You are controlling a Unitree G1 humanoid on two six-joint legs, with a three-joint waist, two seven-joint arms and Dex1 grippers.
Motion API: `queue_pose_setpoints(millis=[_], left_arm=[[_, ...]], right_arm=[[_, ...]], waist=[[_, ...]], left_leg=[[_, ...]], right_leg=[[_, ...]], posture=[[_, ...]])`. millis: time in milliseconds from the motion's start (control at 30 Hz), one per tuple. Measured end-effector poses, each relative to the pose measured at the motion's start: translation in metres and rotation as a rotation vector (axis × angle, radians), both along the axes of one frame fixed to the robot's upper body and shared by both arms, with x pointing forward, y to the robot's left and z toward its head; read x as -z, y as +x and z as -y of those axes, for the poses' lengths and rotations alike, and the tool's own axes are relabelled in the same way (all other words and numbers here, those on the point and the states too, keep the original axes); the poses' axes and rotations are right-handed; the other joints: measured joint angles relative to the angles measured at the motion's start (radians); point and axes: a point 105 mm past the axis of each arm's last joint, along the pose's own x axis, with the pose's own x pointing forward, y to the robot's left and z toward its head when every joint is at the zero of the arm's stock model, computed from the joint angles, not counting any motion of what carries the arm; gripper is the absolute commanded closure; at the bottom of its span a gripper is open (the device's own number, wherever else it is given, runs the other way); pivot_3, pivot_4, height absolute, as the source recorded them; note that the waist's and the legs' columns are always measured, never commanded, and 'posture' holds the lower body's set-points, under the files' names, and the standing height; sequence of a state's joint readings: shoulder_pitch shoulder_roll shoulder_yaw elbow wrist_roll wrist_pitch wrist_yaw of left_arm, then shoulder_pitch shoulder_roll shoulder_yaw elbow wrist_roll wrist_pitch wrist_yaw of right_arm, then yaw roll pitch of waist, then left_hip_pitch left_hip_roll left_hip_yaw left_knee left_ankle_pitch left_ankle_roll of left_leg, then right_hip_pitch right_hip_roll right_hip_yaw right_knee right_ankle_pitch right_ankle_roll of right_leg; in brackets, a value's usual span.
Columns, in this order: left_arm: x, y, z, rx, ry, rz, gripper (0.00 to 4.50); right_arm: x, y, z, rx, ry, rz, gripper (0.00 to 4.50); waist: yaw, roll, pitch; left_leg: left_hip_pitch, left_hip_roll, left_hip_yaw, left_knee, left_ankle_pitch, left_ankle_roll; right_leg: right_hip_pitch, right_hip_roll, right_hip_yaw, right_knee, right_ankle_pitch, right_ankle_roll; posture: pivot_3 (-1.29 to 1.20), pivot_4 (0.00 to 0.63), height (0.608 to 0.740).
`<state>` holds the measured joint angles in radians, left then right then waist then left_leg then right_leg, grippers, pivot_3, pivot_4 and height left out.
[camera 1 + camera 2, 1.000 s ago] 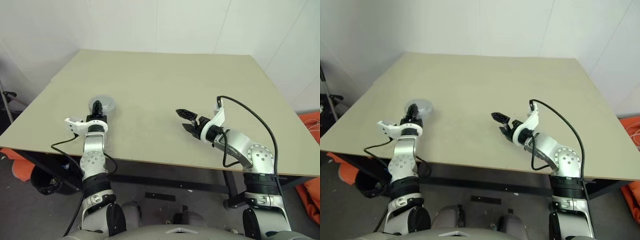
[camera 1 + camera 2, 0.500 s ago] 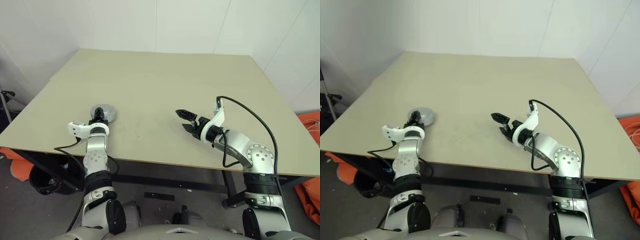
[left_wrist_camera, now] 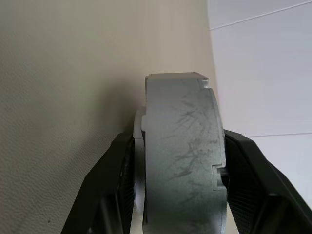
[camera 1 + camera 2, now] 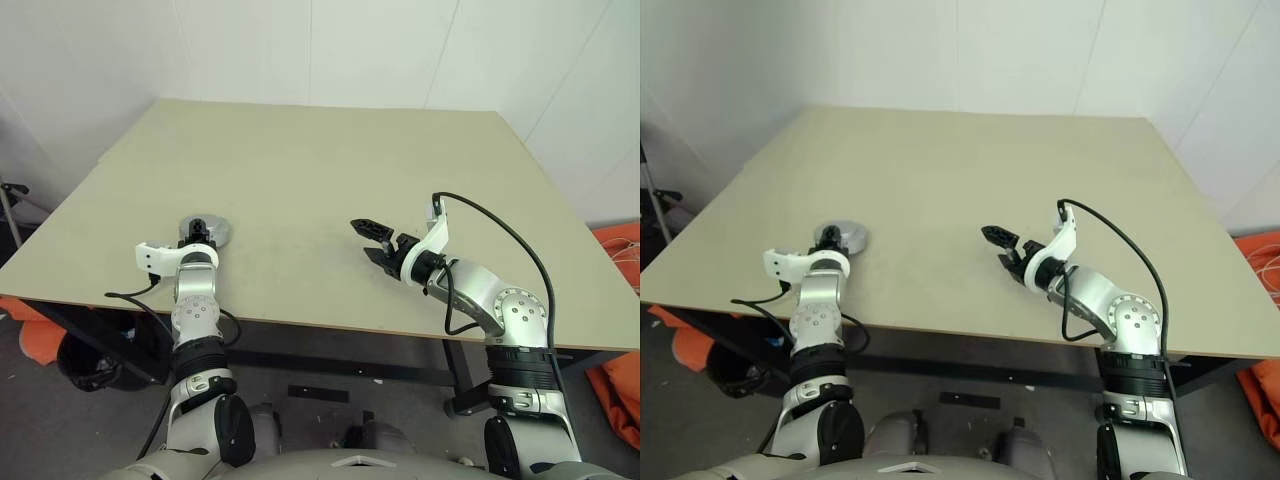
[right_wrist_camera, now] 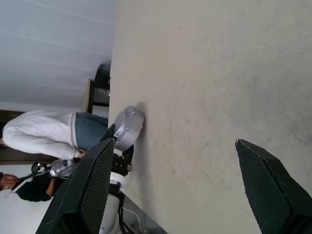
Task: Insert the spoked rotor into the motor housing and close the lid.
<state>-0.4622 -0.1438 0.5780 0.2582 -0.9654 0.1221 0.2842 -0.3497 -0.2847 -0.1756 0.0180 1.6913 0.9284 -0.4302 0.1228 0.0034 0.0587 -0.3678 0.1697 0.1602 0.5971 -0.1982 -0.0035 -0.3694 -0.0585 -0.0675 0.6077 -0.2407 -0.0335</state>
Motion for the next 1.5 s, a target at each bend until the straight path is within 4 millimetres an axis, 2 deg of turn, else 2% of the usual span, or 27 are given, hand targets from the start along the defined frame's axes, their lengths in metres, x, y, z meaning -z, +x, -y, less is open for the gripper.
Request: queue_pose_setpoints(millis=[867, 933, 1033, 1500], left_arm=[[-0.003, -0.010, 0.005, 0.017, 0.034, -0.048, 2.38], [-0.003, -0.010, 0.006, 0.018, 0.034, -0.052, 1.67], [0.004, -0.014, 0.005, 0.025, 0.038, -0.079, 0.91], [0.003, -0.012, 0.010, 0.054, 0.046, -0.069, 0.91]], right_arm=[[-0.001, 0.000, -0.001, -0.011, -0.004, 0.002, 0.00], [-0.002, 0.000, -0.002, -0.013, -0.004, 0.006, 0.00], [-0.002, 0.000, -0.002, -0.014, -0.005, 0.005, 0.00], [-0.006, 0.002, -0.004, -0.022, -0.004, 0.022, 0.00]], waist=[[-0.003, 0.000, 0.000], [-0.003, 0.000, 0.000], [-0.002, 0.000, 0.000], [0.000, 0.000, 0.000]], left_leg=[[0.000, 0.000, 0.000, 0.000, 0.000, 0.000], [0.000, 0.000, 0.000, 0.000, 0.000, 0.000], [-0.001, 0.000, 0.000, 0.000, 0.000, 0.000], [-0.001, 0.000, 0.000, 0.000, 0.000, 0.000]], right_leg=[[0.000, 0.000, 0.000, -0.001, 0.000, 0.000], [0.000, 0.000, 0.000, -0.001, 0.000, 0.000], [-0.001, 0.000, 0.000, -0.001, 0.000, 0.000], [0.000, 0.000, 0.000, -0.001, 0.000, 0.000]], posture=[[0.00, 0.000, 0.740], [0.00, 0.000, 0.740], [0.00, 0.000, 0.740], [0.00, 0.000, 0.740]])
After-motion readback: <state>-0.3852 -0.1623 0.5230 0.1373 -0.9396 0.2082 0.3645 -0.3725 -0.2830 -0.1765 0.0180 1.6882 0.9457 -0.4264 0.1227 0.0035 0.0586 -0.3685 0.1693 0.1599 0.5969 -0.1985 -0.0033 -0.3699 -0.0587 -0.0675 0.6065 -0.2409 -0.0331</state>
